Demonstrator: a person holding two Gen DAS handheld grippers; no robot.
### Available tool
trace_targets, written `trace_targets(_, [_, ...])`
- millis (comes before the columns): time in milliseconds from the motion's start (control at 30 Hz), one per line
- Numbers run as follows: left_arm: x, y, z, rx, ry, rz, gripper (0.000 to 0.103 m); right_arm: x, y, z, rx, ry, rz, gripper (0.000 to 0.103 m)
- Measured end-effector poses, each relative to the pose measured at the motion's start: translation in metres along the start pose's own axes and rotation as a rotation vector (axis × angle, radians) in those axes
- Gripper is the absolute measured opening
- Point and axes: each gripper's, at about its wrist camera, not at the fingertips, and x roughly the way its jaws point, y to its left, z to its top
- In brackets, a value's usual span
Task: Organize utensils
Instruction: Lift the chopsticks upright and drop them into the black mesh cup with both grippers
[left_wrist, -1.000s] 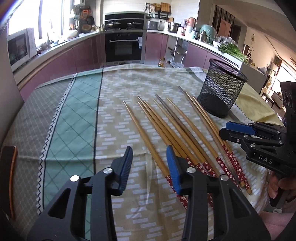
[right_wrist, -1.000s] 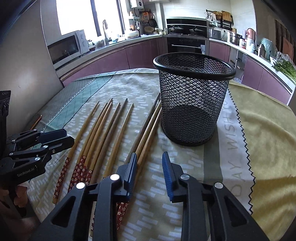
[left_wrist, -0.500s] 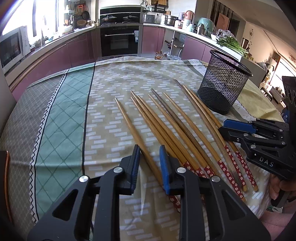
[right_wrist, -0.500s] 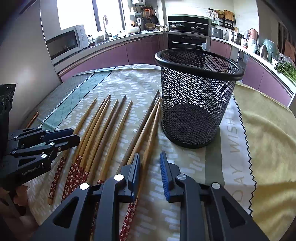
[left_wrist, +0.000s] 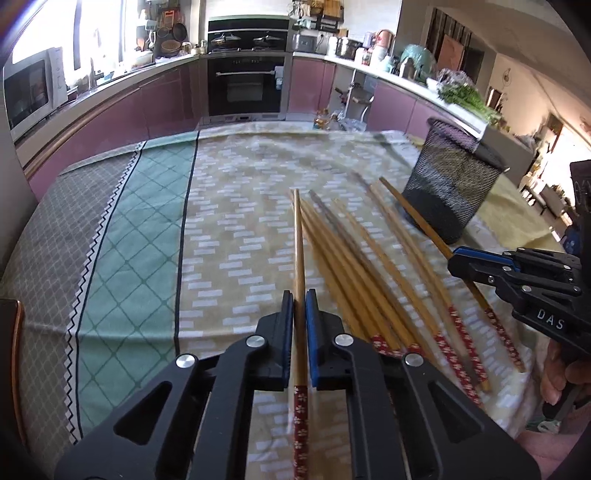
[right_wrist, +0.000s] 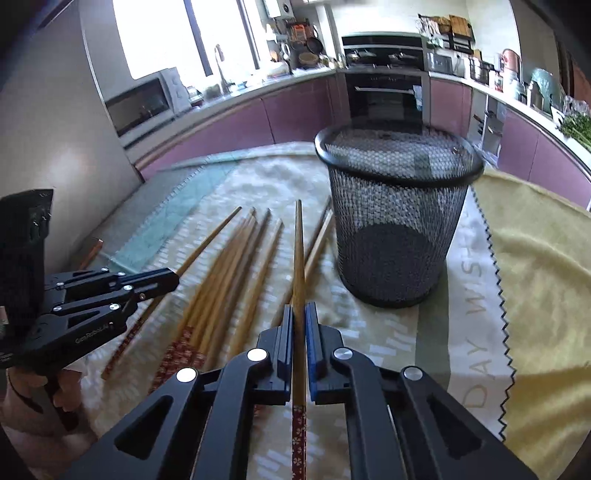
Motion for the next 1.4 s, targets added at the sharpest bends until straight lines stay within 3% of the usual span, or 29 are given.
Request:
trace_targets(267, [-0.055, -0.011, 0.023, 0.022, -0.134, -0.152, 0.007, -0.049, -0.001, 0.019, -0.02, -0.145, 0.068, 0.006])
trace_targets(567, [-0.12, -0.035, 0.067, 0.047, -0.308, -0.296, 0.007, -0.089, -0.005, 0.05, -0.043, -0.301, 0.059, 0.006])
trace_targets(767, [-0.136, -0.059, 0.106, 0.068, -0.394, -0.342, 0.007, -0.112, -0.014, 0.076, -0.046, -0.411, 0.043, 0.006])
trace_targets(1000, [-0.125, -0.093, 0.151, 0.075, -0.457, -0.35, 0.007, -0.115, -0.029, 0.102, -0.043, -0.493, -0.029, 0.006])
trace_targets(1167, [-0.098, -0.109, 0.163, 0.071, -0.437, -0.338, 0.007, -0.095, -0.039, 0.107, -0.05, -0.476, -0.078, 0.006])
trace_targets(1400, [-0.052, -0.125, 0.148, 0.122, -0.305, -0.299, 0.007, -0.054, -0.052, 0.099, -0.033, -0.331, -0.082, 0.006])
